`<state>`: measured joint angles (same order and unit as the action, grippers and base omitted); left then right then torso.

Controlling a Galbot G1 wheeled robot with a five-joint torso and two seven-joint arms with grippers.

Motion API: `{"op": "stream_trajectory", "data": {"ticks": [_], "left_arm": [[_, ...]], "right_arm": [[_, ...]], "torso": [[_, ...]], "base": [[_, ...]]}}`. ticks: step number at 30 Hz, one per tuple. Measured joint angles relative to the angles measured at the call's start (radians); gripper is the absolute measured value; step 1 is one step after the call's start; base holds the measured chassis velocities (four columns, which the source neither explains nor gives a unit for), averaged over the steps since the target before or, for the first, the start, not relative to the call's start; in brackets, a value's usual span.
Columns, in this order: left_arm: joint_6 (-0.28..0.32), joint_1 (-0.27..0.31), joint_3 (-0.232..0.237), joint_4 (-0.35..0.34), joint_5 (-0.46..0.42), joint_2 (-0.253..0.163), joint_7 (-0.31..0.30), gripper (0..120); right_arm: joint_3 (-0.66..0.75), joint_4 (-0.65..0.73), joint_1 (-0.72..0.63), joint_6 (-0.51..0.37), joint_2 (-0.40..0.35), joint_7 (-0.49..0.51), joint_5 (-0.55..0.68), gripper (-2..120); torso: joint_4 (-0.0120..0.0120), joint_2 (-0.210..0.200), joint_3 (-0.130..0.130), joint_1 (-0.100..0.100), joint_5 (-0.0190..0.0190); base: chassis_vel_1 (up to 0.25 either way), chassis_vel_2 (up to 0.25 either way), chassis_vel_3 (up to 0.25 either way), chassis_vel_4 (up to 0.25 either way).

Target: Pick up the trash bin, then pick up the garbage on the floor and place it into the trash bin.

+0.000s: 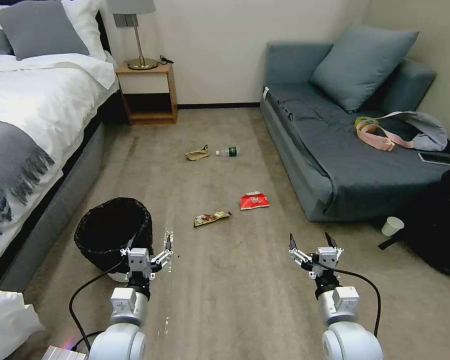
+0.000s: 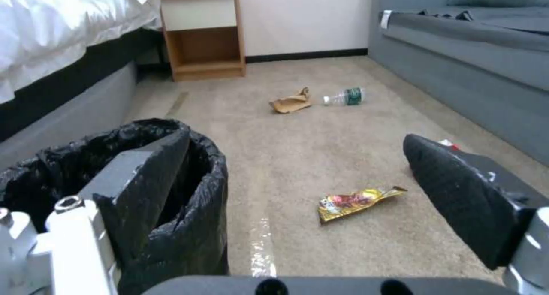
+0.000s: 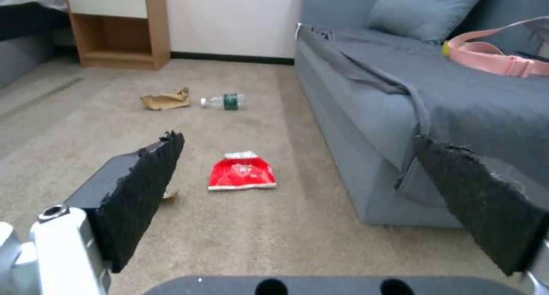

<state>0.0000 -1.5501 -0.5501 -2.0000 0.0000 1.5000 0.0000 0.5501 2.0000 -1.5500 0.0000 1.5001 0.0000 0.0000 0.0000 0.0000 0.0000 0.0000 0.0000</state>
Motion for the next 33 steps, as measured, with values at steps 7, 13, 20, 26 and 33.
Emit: {"op": "stream_trajectory", "data": {"ticks": [7, 13, 20, 26, 33], "left_arm": [[0.016, -0.015, -0.037, -0.01, -0.027, 0.004, -0.015, 100], [0.114, -0.093, -0.224, -0.067, -0.157, 0.028, -0.1, 100], [0.186, -0.15, -0.359, -0.108, -0.254, 0.046, -0.161, 100], [0.191, -0.152, -0.364, -0.118, -0.257, 0.047, -0.163, 100], [0.21, -0.145, -0.377, -0.251, -0.232, 0.047, -0.167, 100]], "right_arm": [[-0.027, -0.009, 0.012, -0.037, -0.007, 0.015, 0.015, 100], [-0.169, -0.052, 0.07, -0.227, -0.046, 0.096, 0.096, 100], [-0.253, -0.077, 0.106, -0.341, -0.068, 0.145, 0.144, 100], [-0.253, -0.074, 0.106, -0.348, -0.071, 0.146, 0.146, 100], [-0.21, 0.056, 0.106, -0.403, -0.127, 0.1, 0.167, 100]], "torso": [[-0.0005, 0.0, 0.0, 0.0, -0.0005], [0.0001, 0.0, 0.0, 0.0, -0.0001], [0.0004, 0.0, 0.0, 0.0, -0.0005], [0.0, 0.0, 0.0, 0.0, -0.0003], [-0.0001, 0.0, 0.0, 0.0, 0.0001]], "base": [[0.0, 0.0, 0.0, 0.0], [0.0, 0.0, 0.0, 0.0], [0.0, 0.0, 0.0, 0.0], [0.0, 0.0, 0.0, 0.0], [0.0, 0.0, 0.0, 0.0]]}}
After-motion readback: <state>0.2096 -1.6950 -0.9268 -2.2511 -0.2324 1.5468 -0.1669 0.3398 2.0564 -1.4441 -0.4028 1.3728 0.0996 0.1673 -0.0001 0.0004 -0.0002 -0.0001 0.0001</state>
